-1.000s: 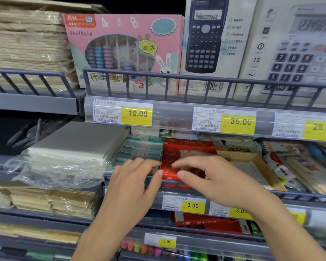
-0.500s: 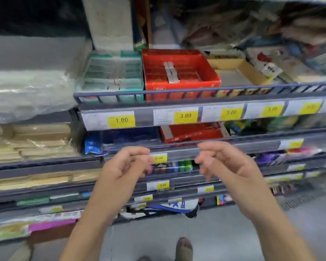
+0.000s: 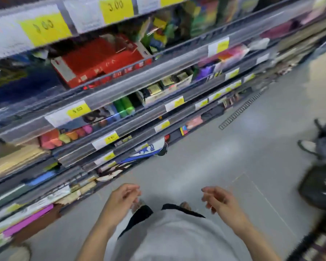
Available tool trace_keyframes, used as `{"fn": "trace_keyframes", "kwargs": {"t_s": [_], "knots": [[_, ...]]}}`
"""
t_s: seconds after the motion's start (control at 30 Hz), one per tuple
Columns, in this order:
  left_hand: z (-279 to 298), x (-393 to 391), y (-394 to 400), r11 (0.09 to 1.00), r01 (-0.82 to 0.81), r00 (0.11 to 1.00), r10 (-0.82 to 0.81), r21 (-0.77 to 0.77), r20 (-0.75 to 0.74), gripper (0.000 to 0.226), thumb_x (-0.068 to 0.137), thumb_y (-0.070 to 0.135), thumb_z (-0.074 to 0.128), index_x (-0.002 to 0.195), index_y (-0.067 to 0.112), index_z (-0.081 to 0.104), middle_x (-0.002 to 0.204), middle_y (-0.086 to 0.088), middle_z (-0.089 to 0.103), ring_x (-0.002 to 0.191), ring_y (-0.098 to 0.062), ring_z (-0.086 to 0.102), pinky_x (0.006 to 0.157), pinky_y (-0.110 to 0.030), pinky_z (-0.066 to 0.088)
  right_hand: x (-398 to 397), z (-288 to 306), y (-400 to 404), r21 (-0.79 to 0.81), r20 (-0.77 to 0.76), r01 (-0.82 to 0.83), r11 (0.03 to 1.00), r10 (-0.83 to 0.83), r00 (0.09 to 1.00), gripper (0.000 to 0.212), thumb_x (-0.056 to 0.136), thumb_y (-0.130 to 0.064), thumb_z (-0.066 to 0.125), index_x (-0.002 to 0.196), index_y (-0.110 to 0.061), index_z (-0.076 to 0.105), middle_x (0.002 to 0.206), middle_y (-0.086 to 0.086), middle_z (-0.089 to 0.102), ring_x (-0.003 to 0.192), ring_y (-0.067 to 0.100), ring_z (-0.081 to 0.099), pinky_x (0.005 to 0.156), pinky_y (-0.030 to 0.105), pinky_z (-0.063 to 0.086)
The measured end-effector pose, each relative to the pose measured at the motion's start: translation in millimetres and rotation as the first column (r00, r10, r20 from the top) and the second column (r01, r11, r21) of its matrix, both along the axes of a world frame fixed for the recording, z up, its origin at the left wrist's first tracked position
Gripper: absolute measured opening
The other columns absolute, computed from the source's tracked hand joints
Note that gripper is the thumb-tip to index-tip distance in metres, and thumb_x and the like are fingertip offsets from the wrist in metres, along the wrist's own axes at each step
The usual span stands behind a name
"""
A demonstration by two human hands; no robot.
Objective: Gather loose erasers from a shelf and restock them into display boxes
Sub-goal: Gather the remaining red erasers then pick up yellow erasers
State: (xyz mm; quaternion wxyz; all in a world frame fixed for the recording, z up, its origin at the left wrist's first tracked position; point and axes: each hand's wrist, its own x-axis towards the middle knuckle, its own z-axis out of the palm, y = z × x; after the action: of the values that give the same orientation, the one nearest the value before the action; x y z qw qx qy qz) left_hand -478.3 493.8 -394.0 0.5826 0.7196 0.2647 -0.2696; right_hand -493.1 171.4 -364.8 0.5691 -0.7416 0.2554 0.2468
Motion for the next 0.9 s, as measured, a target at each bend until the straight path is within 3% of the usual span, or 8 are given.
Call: {"fn": "trace_keyframes", "kwargs": {"t_s": [0.13,0.33,0.5,0.63,0.9], "knots": [[2.2,4.1,-46.6,0.998,0.053,0.997,-0.052,0.030,-0.053,0.015,0.105,0.013,0.059,0.110,0.016,0.072,0.100,-0.004,0.079,0.088,-0.019,0.071,0.078,-0.028,0.054,-29.6,-14.9,-49.9,-0.040,-0.036,0.045,0.998,-0.047,0.998,0.015,0.098,-0.002,0.059,0.107,-0.008,0.069,0.086,0.010,0.071,0.059,0.007,0.061,0.056,0.024,0.047],[10.4,24.4,-119.2,0.990,0.116,0.993,-0.114,0.080,-0.033,0.015,0.104,0.013,0.060,0.111,0.016,0.072,0.099,-0.003,0.080,0.085,-0.015,0.071,0.074,-0.024,0.054,-39.9,-26.3,-117.3,-0.012,-0.044,0.088,0.996,-0.089,0.995,0.016,0.099,-0.009,0.058,0.106,-0.017,0.069,0.090,0.008,0.073,0.064,0.006,0.062,0.059,0.022,0.049],[13.7,43.1,-158.8,0.979,0.183,0.983,-0.181,0.090,-0.035,0.014,0.104,0.016,0.060,0.112,0.019,0.072,0.096,0.007,0.080,0.093,-0.018,0.072,0.079,-0.027,0.055,-10.1,-20.5,-159.9,0.023,0.035,0.138,0.990,-0.139,0.990,0.016,0.097,-0.016,0.061,0.106,-0.025,0.070,0.089,-0.002,0.074,0.073,0.011,0.067,0.065,0.029,0.053],[11.1,66.8,-189.0,0.969,0.231,0.973,-0.229,0.090,-0.036,0.013,0.104,0.016,0.061,0.112,0.019,0.071,0.097,0.008,0.080,0.088,-0.013,0.072,0.076,-0.024,0.055,22.6,-12.2,-188.9,0.049,0.123,0.190,0.981,-0.195,0.973,0.017,0.097,-0.016,0.060,0.106,-0.027,0.071,0.091,-0.004,0.075,0.076,0.014,0.069,0.064,0.027,0.053],[-13.4,173.4,-260.0,0.937,0.347,0.938,-0.346,0.031,-0.034,0.012,0.103,0.019,0.062,0.112,0.021,0.071,0.099,0.006,0.081,0.089,-0.014,0.073,0.078,-0.027,0.054,85.6,-13.4,-250.3,0.023,0.108,0.315,0.949,-0.316,0.943,0.017,0.098,-0.014,0.060,0.108,-0.022,0.070,0.091,0.000,0.075,0.075,0.013,0.068,0.064,0.025,0.052]]}}
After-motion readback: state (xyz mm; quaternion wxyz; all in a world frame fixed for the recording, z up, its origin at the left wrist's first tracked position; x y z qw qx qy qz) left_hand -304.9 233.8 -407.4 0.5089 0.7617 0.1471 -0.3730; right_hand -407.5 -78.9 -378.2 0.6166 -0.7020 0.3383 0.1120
